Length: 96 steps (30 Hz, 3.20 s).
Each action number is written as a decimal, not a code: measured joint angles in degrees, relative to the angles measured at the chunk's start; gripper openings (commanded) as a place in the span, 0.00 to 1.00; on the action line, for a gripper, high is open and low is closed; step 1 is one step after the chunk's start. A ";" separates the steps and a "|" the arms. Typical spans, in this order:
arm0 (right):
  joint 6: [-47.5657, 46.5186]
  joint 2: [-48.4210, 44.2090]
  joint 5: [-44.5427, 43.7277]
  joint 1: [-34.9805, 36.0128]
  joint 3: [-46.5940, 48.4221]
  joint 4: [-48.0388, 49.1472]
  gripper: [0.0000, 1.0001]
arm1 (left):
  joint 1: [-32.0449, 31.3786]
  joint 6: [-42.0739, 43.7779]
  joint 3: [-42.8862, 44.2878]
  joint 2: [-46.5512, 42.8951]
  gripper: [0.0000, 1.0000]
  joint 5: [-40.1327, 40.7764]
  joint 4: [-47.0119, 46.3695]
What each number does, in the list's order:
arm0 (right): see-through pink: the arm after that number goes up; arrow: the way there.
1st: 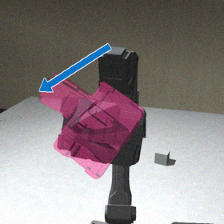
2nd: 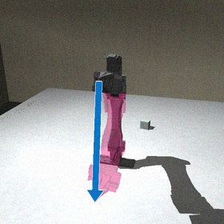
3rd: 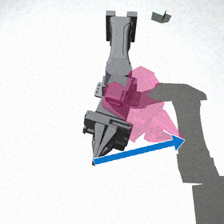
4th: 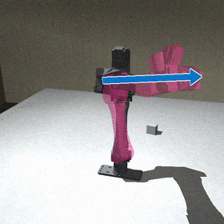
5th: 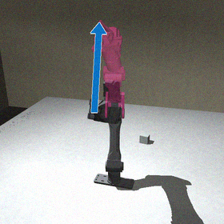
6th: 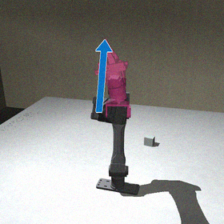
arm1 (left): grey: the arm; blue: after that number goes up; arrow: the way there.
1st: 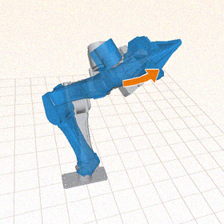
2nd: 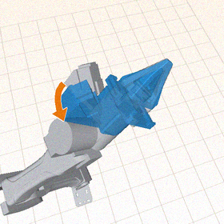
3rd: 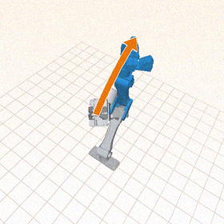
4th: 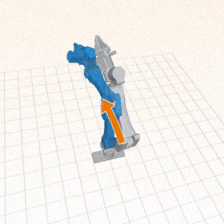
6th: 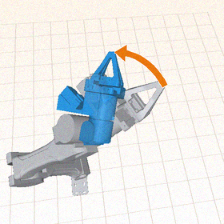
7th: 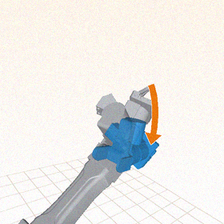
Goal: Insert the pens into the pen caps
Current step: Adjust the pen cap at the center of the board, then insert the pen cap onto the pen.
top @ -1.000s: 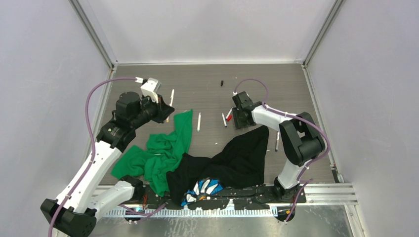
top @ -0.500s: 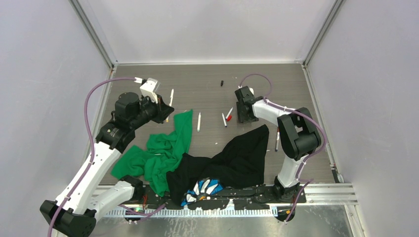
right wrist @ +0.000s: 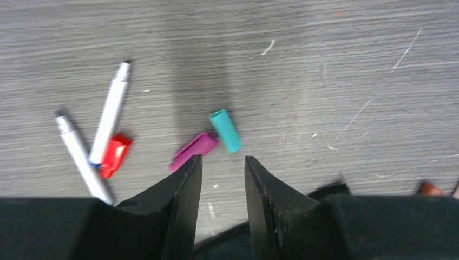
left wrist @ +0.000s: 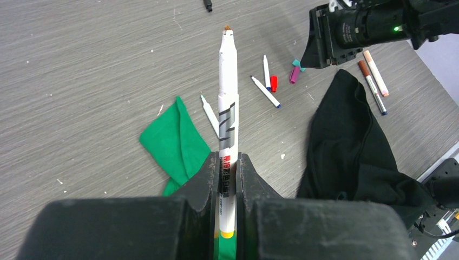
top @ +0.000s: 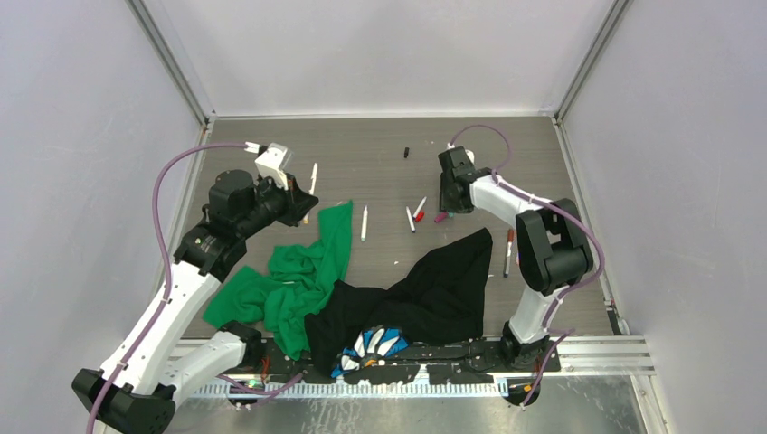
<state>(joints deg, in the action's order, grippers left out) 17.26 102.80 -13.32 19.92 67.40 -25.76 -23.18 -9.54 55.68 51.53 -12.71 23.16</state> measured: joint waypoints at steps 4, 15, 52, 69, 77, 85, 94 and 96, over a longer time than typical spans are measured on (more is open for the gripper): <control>5.22 -3.10 2.12 0.96 -0.20 0.24 0.40 | 0.00 0.00 0.00 0.00 0.00 0.00 0.02; 14.64 0.39 1.16 3.50 -0.20 1.14 0.40 | -0.24 -0.02 0.00 -0.02 0.00 0.09 0.04; 17.46 3.23 -6.27 4.02 0.37 0.61 0.01 | -0.72 -1.68 0.00 -0.20 0.00 -1.07 0.13; 18.40 -29.73 22.93 4.76 -16.72 24.76 0.01 | -1.70 -14.51 -5.20 3.13 0.00 -25.83 -12.85; 29.16 -34.23 32.57 10.80 -23.98 54.99 0.01 | -3.67 -18.32 -6.05 3.32 0.00 -36.81 -20.76; 36.70 -35.80 32.15 12.48 -28.04 76.91 0.01 | -4.26 -19.54 -6.05 3.43 0.00 -39.17 -22.40; 38.40 -35.47 30.95 15.82 -28.09 86.64 0.01 | -4.61 -19.63 -6.05 3.45 0.00 -39.58 -22.73; 38.42 -35.12 30.95 16.37 -28.06 87.67 0.01 | -4.61 -19.65 -6.05 3.45 0.00 -39.58 -22.82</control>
<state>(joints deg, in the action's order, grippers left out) 55.68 67.68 17.63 36.29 39.33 61.91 -27.79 -29.19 49.63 54.98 -52.29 0.34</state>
